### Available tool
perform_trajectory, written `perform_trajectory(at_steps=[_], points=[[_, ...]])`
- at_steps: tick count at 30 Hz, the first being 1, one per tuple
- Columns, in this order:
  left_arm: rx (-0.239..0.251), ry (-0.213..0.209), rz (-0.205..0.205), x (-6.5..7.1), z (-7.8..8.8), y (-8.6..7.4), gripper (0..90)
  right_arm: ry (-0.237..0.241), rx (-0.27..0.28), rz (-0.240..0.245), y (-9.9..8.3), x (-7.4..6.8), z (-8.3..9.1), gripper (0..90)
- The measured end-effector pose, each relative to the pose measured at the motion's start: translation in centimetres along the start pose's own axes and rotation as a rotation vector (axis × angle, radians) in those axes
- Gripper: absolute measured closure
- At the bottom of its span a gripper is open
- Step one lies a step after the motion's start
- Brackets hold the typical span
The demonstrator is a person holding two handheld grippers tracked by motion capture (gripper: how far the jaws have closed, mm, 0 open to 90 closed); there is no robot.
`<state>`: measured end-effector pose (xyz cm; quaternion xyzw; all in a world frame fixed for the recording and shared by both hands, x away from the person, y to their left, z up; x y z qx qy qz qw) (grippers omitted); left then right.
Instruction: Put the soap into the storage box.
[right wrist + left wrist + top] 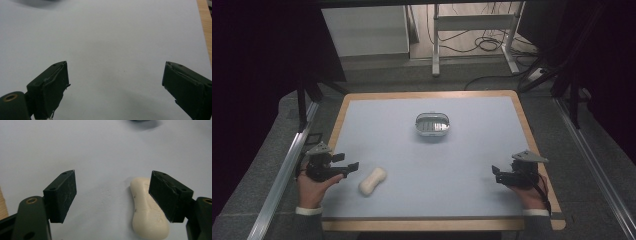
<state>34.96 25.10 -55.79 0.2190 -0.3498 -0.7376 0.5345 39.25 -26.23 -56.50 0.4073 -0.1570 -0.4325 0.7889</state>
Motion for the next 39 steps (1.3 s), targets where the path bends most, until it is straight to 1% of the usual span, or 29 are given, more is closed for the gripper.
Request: perform_trajectory(at_steps=[2, 5, 6, 7, 9, 11, 12, 13, 16, 19, 21, 23, 28, 29, 34, 39], points=[[-0.006, 0.008, 0.0, -0.1, -0.1, -0.1, 22.6, 0.003, -0.016, 0.005, -0.2, 0.0, -0.2, 6.6], [-0.014, 0.02, -0.004, -0.1, -0.2, -0.2, 22.7, 0.008, -0.016, 0.002, -0.2, -0.1, -0.4, 6.6], [-0.042, 0.038, -0.011, -0.2, -0.3, -0.6, 22.7, 0.007, -0.01, -0.006, -0.2, 0.0, -0.3, 6.6], [-0.042, 0.038, -0.011, -0.2, -0.3, -0.6, 22.8, 0.007, -0.01, -0.006, -0.2, 0.0, -0.3, 6.6], [-0.07, 0.064, 0.002, -0.4, -0.4, -1.0, 22.8, 0.007, -0.001, -0.007, -0.1, 0.2, 0.0, 6.6], [-0.079, 0.068, 0.002, -0.5, -0.4, -1.2, 22.9, 0.008, 0.008, -0.008, 0.0, 0.3, 0.2, 6.6], [-0.094, 0.069, -0.011, -0.4, -0.1, -1.3, 22.9, 0.004, 0.012, -0.011, 0.0, 0.4, 0.4, 6.6], [-0.094, 0.069, -0.011, -0.4, -0.1, -1.3, 22.9, 0.004, 0.012, -0.011, 0.0, 0.4, 0.4, 6.6], [-0.108, 0.066, -0.032, -0.2, 0.4, -0.8, 22.9, 0.009, 0.023, -0.009, 0.0, 0.7, 0.7, 6.6], [-0.155, 0.065, -0.055, 0.2, 0.5, -0.5, 22.6, 0.007, 0.029, -0.011, 0.1, 0.8, 0.8, 6.6], [-0.174, 0.068, -0.067, 0.4, 0.5, -0.3, 22.8, 0.002, 0.026, -0.011, 0.1, 0.9, 0.8, 6.7], [-0.196, 0.06, -0.087, 0.8, 0.5, -0.3, 22.5, -0.006, 0.021, -0.014, 0.0, 1.1, 0.9, 6.7], [-0.225, 0.037, -0.119, 1.8, 0.4, -0.1, 22.3, -0.012, 0.022, -0.02, -0.1, 1.2, 1.0, 6.7], [-0.233, 0.032, -0.132, 2.0, 0.4, 0.0, 22.3, -0.013, 0.023, -0.019, -0.1, 1.2, 1.0, 6.7], [-0.263, 0.014, -0.162, 3.2, 0.1, 0.1, 22.6, -0.011, 0.021, -0.019, -0.1, 1.1, 1.0, 6.7], [-0.29, 0.004, -0.179, 4.1, -0.3, 0.0, 22.7, -0.012, 0.02, -0.014, -0.1, 1.1, 1.0, 6.7]])
Point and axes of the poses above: each handheld gripper's, and its own axes: z roughly backward along the jaws, y roughly out of its top, x roughly to its right, the point moved 10 cm from there along -z, roughly forward along the jaws, and after that the axes turned 15 degrees about y, right-handed, at the moved point
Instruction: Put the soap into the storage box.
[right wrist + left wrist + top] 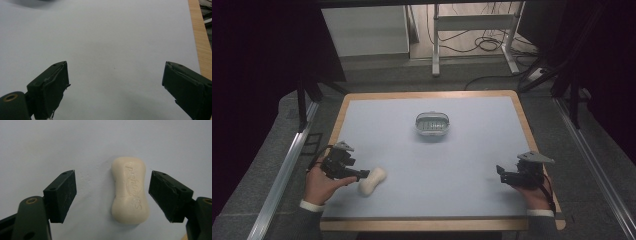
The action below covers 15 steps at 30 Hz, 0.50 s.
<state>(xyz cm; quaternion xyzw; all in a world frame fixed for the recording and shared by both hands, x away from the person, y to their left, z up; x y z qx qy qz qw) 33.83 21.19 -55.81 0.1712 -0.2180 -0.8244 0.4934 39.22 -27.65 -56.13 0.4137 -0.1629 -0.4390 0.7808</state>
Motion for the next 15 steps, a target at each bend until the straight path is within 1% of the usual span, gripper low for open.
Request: perform_trajectory(at_steps=[3, 7, 8, 12, 13, 15], points=[[-0.02, 0.004, -0.016, 0.3, -0.3, 0.0, 22.7, 0.0, 0.0, 0.003, 0.0, 0.0, 0.0, 6.7], [-0.035, 0.004, -0.029, 0.7, -0.7, -0.1, 22.9, 0.002, -0.002, 0.003, 0.0, -0.1, 0.0, 6.7], [-0.034, 0.006, -0.027, 0.8, -0.8, -0.1, 22.8, 0.001, -0.003, 0.005, 0.0, -0.1, -0.1, 6.7], [-0.055, 0.011, -0.042, 1.3, -1.3, -0.4, 22.8, 0.0, -0.007, 0.006, -0.1, -0.1, -0.1, 6.7], [-0.063, 0.018, -0.051, 1.3, -1.4, -0.5, 22.8, 0.0, -0.007, 0.006, -0.1, -0.1, -0.1, 6.7], [-0.078, 0.016, -0.055, 1.6, -1.8, -0.7, 22.7, 0.0, -0.007, 0.007, -0.1, -0.1, -0.1, 6.7]])
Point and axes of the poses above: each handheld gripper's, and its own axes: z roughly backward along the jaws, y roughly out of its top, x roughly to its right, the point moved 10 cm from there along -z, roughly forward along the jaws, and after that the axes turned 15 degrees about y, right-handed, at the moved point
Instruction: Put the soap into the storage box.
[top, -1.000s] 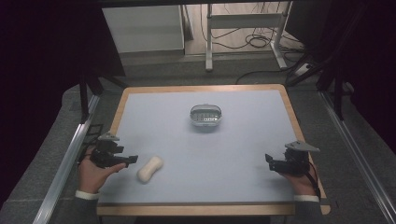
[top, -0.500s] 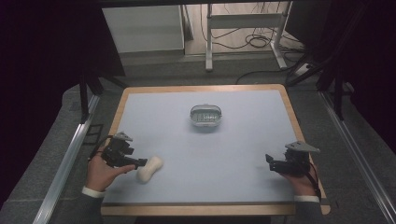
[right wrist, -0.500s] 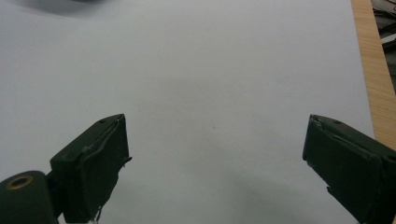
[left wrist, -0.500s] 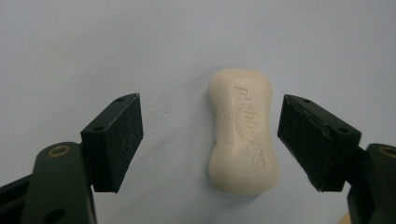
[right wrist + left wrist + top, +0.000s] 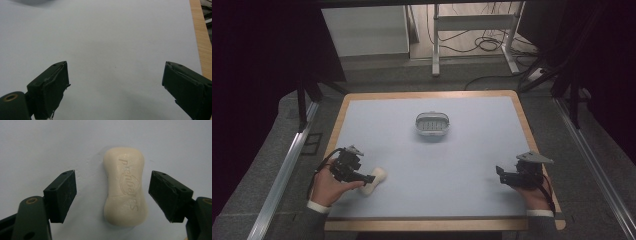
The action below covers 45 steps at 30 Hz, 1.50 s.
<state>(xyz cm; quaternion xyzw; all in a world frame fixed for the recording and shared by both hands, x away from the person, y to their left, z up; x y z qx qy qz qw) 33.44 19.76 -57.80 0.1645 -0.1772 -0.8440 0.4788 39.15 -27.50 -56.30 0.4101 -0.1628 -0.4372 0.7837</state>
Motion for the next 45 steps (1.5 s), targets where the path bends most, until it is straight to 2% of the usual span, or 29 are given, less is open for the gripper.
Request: perform_trajectory(at_steps=[5, 11, 23, 24, 26, 28, 35, 45], points=[[-0.031, -0.006, -0.004, 0.5, -1.0, -0.4, 22.8, 0.0, -0.005, 0.003, -0.1, -0.1, -0.1, 6.7], [-0.047, -0.013, -0.023, 1.2, -1.7, -0.4, 24.2, -0.005, -0.013, 0.005, -0.2, 0.0, -0.2, 6.8], [-0.091, 0.018, -0.035, 1.8, -2.7, -0.7, 37.1, -0.012, -0.017, 0.008, -0.3, 0.1, -0.2, 6.8], [-0.09, 0.02, -0.038, 1.8, -2.7, -0.7, 37.1, -0.012, -0.017, 0.008, -0.3, 0.1, -0.2, 6.8], [-0.074, 0.012, -0.04, 2.1, -2.7, -0.6, 44.7, -0.018, -0.019, 0.007, -0.3, 0.2, -0.2, 7.0], [-0.077, 0.025, -0.044, 2.0, -2.6, -0.7, 49.2, -0.022, -0.022, 0.005, -0.4, 0.2, -0.2, 7.1], [-0.082, 0.034, -0.062, 1.8, -2.5, -0.8, 49.5, -0.025, -0.023, 0.007, -0.4, 0.2, -0.1, 7.2], [-0.048, 0.027, -0.065, 1.0, -1.4, -0.2, 49.9, -0.026, -0.027, 0.007, -0.5, 0.3, -0.2, 7.2]])
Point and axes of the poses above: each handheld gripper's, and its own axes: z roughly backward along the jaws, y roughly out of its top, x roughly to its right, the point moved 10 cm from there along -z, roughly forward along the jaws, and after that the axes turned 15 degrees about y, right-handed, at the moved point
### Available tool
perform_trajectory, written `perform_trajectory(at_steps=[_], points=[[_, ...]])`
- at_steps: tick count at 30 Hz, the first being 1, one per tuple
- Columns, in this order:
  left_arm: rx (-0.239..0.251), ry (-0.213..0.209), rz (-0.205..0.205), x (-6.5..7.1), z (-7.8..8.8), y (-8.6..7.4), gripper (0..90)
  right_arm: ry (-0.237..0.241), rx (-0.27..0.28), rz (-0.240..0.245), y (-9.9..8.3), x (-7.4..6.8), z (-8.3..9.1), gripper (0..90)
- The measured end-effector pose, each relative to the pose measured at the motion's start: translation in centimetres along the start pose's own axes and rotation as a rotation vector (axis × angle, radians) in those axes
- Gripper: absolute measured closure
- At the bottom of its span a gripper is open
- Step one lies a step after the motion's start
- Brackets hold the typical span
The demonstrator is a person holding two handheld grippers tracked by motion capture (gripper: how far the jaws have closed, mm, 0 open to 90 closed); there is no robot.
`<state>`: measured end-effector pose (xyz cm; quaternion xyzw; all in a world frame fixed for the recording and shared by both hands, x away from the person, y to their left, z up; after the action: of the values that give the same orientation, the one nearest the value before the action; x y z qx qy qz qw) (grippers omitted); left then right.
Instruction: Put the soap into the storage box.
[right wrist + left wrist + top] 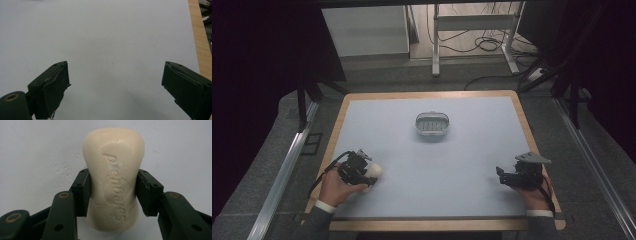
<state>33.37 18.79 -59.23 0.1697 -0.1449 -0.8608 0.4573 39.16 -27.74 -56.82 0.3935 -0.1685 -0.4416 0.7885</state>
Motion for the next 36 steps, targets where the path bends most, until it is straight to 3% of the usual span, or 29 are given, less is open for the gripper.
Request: perform_trajectory(at_steps=[22, 36], points=[[0.008, -0.01, 0.008, 0.2, -1.1, 0.3, 49.8, -0.005, -0.002, 0.002, -0.1, 0.1, 0.0, 7.2], [-0.035, -0.02, 0.003, 0.3, -1.6, 0.1, 44.1, -0.009, -0.003, 0.0, -0.1, 0.2, 0.1, 7.2]])
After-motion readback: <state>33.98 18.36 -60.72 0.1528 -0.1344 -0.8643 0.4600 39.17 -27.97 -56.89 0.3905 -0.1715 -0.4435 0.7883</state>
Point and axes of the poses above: each handheld gripper's, and its own axes: z roughly backward along the jaws, y roughly out of its top, x roughly to its right, the point moved 10 cm from there along -z, roughly forward along the jaws, and after that the axes turned 15 degrees about y, right-handed, at the moved point
